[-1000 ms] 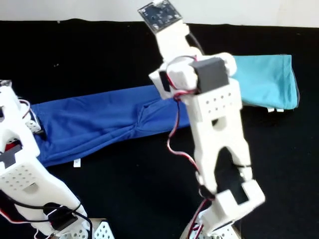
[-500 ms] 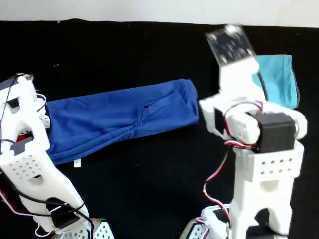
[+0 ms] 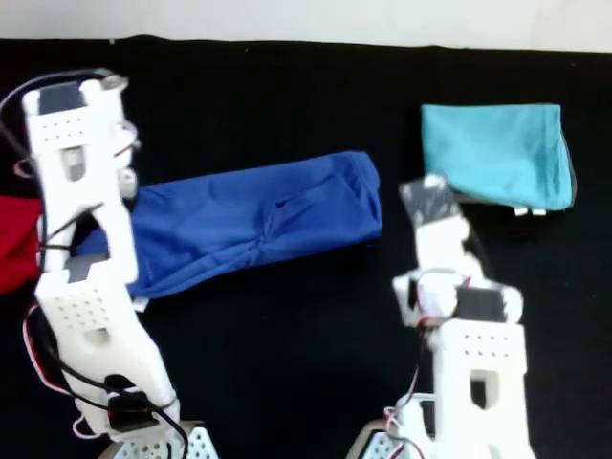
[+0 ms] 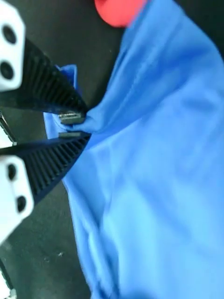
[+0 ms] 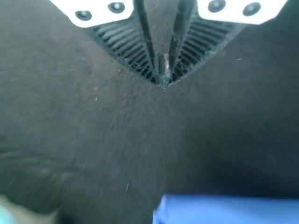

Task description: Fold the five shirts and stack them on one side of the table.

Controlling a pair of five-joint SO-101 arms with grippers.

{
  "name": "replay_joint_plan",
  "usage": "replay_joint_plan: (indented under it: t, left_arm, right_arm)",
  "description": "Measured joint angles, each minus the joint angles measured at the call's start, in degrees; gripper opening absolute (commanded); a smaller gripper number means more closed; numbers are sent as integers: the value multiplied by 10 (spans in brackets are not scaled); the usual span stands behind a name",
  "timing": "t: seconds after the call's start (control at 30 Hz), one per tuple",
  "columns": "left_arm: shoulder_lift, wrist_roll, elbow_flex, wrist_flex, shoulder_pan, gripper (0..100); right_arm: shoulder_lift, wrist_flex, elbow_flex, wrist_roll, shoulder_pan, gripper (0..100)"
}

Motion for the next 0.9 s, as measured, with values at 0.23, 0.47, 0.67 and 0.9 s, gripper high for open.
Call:
replay_joint_plan:
  t: [0.23, 0.47, 0.67, 0.9]
  left_arm:
    - [-62, 0, -6, 0, 166, 8]
    - [-71, 0, -74, -26, 306, 8]
    - [-24, 0, -135, -96, 366, 8]
    - [73, 1, -192, -149, 420, 8]
  right_arm:
    - [-84, -116, 210, 2, 53, 9]
    - [-180, -126, 306, 2, 57, 9]
    - [-289, -126, 321, 2, 59, 9]
    - [-411, -62, 322, 2, 59, 9]
